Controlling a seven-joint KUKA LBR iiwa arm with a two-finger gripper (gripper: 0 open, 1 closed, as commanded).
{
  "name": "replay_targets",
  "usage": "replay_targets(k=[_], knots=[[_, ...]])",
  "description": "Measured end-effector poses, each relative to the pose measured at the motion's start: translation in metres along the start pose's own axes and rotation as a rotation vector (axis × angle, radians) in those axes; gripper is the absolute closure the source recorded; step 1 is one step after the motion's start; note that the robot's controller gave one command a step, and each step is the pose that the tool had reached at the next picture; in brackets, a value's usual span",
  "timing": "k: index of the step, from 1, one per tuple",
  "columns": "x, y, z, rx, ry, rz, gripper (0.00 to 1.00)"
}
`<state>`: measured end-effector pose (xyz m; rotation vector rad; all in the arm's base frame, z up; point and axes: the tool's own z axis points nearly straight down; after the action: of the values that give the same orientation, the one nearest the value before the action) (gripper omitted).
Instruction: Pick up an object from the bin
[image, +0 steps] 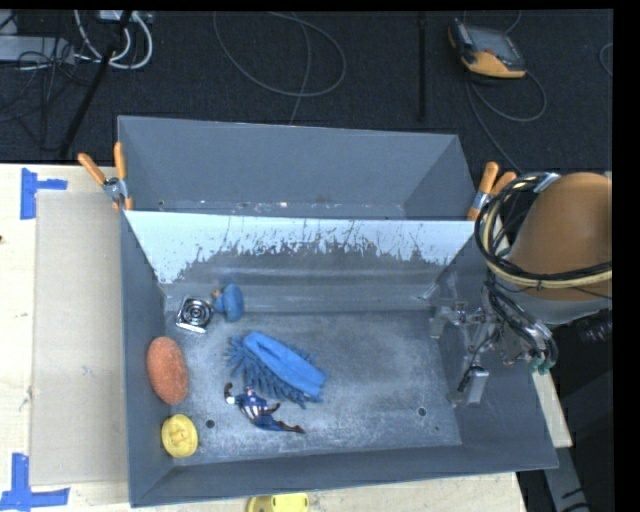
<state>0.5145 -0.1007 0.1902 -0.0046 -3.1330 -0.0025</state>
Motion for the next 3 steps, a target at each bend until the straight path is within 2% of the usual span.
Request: replay_targets(k=[1,2,3], knots=[[-0.001,0.001,-0.005,0.001,-0.008,-0.003,0.0],[-0.019,0.045,0.037,0.004,-0.015,-0.021,0.0],[-0.009,0.068,0.09,-0.004,-0.01,-0.002,0.0]])
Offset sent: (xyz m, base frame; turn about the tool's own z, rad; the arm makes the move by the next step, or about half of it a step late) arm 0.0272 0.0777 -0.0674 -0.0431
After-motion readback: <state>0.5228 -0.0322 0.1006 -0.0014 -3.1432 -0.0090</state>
